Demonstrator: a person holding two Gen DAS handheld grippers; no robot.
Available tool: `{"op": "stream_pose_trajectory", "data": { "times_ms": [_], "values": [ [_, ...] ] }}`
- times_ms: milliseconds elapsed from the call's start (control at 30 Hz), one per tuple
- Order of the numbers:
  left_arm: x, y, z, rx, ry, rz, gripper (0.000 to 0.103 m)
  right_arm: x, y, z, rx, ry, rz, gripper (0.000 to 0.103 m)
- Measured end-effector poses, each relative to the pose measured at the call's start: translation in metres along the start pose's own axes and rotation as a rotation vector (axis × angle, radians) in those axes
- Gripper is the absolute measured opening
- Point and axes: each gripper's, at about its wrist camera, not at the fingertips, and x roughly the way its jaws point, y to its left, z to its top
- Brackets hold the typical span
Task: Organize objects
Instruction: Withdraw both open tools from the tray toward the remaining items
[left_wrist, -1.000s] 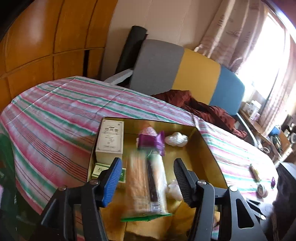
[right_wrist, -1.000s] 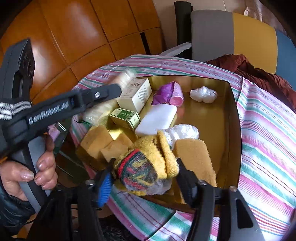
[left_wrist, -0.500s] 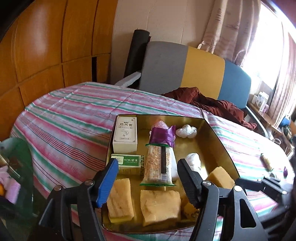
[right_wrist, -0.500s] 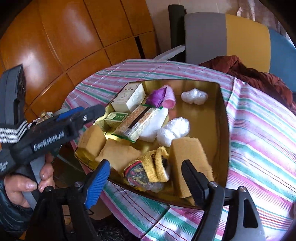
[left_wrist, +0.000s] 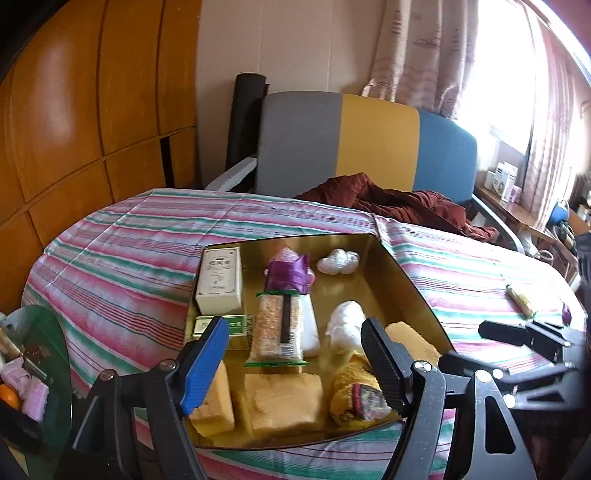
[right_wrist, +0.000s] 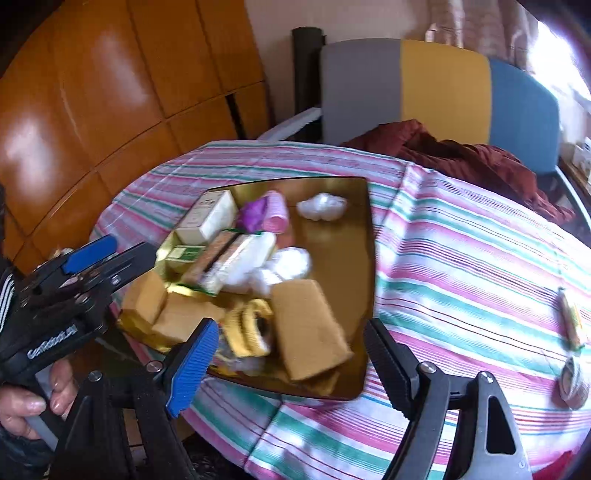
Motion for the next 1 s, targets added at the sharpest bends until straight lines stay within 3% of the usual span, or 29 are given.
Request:
{"op": "stream_pose_trajectory", "data": {
  "times_ms": [433,733,1000],
  "values": [
    [-0.002,-0.048,0.006,0.109,0.0,-0.072,0.079,-0.026,-0.095,-0.01,0.2,-0.014,-0.186,0.082],
    [0.002,-0.095,0.008,0.2,0.016,-0.173,0.079,-0.065,-0.202,-0.027,0.438,-0.022,-0.349,0.082],
    [0.01,-0.139,0.01,0.267,0.054,-0.26,0.079,-0.117,-0.308,-0.056,0.74,-0.089,-0.505,0.082]
  ]
}}
